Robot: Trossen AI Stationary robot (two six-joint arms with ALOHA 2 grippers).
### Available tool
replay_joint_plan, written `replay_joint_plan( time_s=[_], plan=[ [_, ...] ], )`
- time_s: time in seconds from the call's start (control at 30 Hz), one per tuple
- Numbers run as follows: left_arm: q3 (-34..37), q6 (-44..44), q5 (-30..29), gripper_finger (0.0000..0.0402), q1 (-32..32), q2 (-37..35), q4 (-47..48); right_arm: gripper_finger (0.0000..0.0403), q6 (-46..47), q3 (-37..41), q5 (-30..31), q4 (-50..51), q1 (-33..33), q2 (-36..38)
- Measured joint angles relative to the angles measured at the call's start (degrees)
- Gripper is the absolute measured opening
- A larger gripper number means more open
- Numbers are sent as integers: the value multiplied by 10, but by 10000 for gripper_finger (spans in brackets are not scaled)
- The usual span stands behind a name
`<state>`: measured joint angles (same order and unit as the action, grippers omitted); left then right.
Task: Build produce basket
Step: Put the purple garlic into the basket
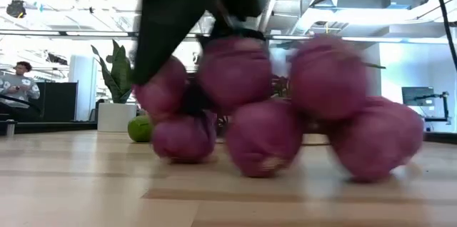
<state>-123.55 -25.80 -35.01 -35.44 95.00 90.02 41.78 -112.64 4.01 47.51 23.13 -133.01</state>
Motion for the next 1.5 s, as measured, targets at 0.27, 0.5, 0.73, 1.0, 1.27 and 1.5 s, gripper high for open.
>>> replay_joint_plan(
  time_s=[0.27,0.5,0.73,1.0,1.27,1.5],
  plan=[
    [0,-4,1,82,0,-8,0,317,-2,0,3,15,-2,-8],
    [0,-8,2,82,0,-9,0,278,1,1,2,22,-3,-9],
    [0,-8,3,82,0,-9,0,83,-1,3,2,34,-2,-10],
    [0,-15,11,82,0,-9,0,8,-3,-17,8,40,8,-16],
    [0,-17,17,82,0,-9,0,3,-14,-140,67,96,38,-15],
    [0,-17,17,82,0,-9,0,2,-30,-207,136,157,64,19]
  ],
)
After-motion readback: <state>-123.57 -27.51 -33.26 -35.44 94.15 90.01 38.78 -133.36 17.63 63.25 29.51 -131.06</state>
